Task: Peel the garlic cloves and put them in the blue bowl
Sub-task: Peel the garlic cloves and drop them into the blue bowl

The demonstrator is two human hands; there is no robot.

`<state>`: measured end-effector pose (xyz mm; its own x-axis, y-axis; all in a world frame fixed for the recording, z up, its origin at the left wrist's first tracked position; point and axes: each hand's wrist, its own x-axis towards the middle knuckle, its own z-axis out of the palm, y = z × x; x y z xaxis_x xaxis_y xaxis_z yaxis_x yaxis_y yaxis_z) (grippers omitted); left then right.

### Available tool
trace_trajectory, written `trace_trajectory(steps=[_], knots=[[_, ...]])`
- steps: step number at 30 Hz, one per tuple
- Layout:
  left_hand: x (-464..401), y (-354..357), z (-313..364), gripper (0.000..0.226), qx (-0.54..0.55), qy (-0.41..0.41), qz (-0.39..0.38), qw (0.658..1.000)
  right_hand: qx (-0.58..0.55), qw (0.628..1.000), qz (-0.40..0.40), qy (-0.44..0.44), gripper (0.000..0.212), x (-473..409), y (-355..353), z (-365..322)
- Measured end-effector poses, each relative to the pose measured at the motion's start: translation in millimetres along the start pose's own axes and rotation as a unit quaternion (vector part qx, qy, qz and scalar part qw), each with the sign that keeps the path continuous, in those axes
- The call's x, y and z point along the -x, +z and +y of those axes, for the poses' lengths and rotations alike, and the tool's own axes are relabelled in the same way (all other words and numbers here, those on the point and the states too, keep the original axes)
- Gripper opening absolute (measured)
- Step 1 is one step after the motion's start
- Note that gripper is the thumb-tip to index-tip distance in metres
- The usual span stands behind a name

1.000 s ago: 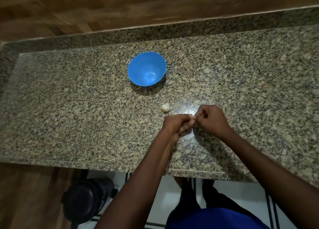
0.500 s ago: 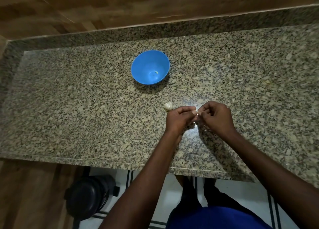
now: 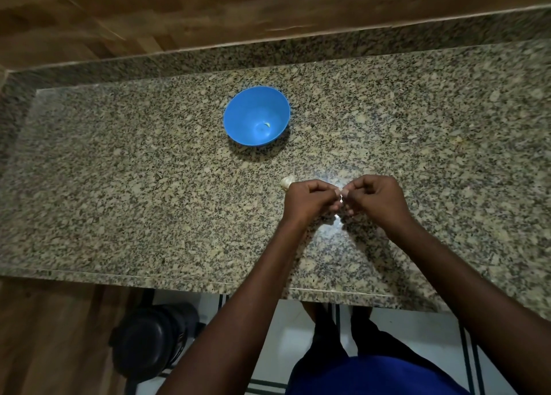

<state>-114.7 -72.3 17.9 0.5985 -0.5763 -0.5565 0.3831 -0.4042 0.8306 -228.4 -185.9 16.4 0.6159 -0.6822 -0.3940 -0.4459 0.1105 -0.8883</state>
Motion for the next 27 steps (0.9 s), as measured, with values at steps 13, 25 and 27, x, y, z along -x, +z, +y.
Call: trace_trajectory(steps=[13, 25, 27], knots=[[-3, -9, 1, 0.014, -0.011, 0.02, -0.069, 0.997, -0.129, 0.972, -0.106, 0.164, 0.01, -12, -16, -9], [-10, -5, -3, 0.008, -0.052, -0.006, -0.061, 0.997, 0.049, 0.997, -0.037, 0.053, 0.004, -4, -9, -2], [-10, -3, -3, 0.006, 0.006, -0.056, -0.059, 0.997, 0.207, 0.973, 0.011, -0.103, 0.013, 0, -5, -1]])
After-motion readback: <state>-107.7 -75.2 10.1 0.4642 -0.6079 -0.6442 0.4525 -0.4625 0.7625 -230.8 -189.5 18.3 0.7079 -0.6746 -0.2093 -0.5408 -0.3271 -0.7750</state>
